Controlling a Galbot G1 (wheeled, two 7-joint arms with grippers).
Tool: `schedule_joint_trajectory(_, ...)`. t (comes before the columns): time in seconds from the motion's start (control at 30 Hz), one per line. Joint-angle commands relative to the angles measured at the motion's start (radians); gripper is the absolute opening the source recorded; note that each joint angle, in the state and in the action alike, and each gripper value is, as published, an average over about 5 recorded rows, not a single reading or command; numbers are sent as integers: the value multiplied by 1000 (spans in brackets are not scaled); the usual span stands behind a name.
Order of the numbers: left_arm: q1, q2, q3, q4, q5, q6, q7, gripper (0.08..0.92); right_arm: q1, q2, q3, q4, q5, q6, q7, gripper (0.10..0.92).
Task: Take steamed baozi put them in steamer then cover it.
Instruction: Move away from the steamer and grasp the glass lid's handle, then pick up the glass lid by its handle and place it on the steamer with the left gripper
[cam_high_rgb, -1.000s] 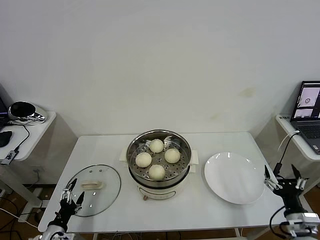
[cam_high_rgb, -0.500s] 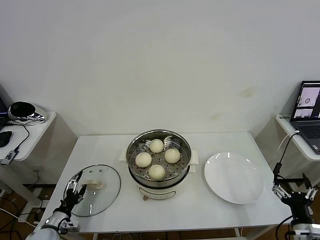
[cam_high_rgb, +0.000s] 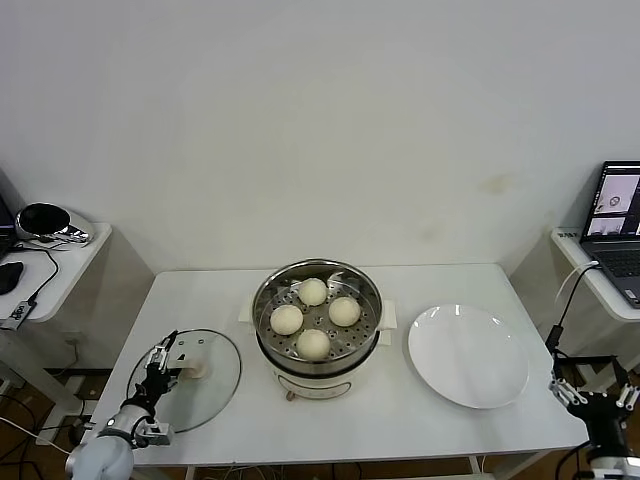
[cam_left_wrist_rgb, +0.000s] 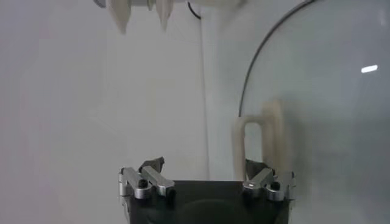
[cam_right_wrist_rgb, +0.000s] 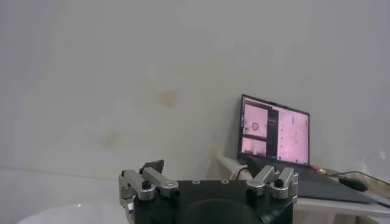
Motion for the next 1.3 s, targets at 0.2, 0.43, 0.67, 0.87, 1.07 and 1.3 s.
schedule_joint_trajectory(0.2,-29,-9,16,50,-13,9,-26,576,-3,5,-4,-1,-8,0,-4,823)
schedule_joint_trajectory(0.43,-9,-6,12,34,-58,40,-59,377,-6,3,-5,-1,-8,3,-6,823)
schedule_joint_trajectory(0.67,61,10,-12,-84,-98,92,-78,179,-6,2,-20,0,-16,5,-9,823)
schedule_joint_trajectory(0.87,149,57,-54,-273,-129,256,-74,144,-6,2,-43,1,-28,8,-12,823)
schedule_joint_trajectory(1.07,192,124,-111,-475,-160,399,39,144,-12,3,-60,7,-39,14,-15,823)
schedule_joint_trajectory(1.3,146,244,-88,-644,-281,534,185,144,-24,8,-81,12,-62,28,-16,823)
